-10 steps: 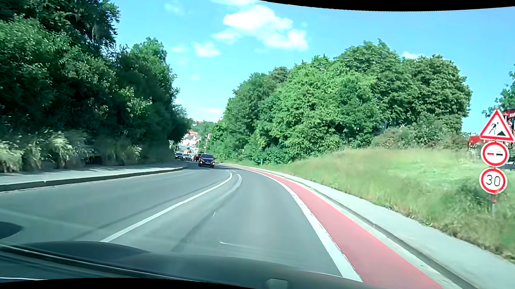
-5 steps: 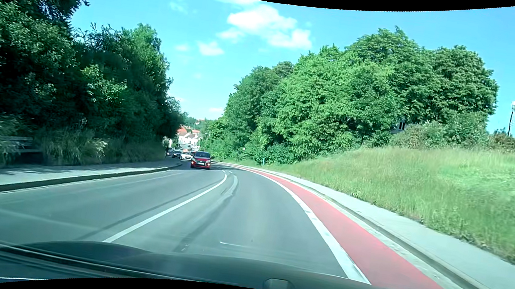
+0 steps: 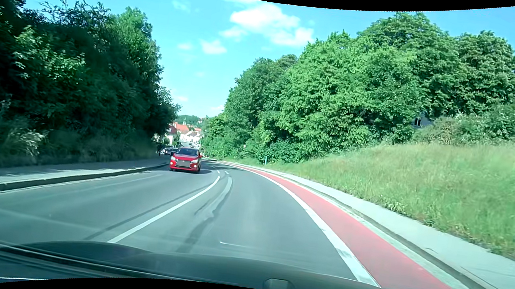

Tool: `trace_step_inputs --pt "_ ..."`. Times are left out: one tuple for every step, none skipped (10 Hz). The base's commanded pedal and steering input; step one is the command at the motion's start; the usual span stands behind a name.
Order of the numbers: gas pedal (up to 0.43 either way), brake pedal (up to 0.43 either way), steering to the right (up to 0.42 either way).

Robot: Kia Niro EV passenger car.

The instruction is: Follow the waypoints while adhering to traffic rules and regulations

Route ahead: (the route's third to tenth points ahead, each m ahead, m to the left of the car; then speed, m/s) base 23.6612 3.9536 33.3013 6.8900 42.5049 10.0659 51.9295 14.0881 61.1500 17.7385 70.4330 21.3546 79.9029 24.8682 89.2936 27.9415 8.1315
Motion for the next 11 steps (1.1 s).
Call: trace_step_inputs --pt "0.000 0.152 -0.013" --pt "0.000 0.152 -0.014" --pt "0.000 0.152 -0.018" --pt "0.000 0.165 -0.019" --pt "0.000 0.171 -0.019" --pt "0.000 0.177 -0.020" --pt "0.000 0.146 -0.022" --pt "0.000 0.140 -0.025" --pt "0.000 0.140 -0.027" --pt "0.000 0.140 -0.031" --pt "0.000 0.140 -0.035"
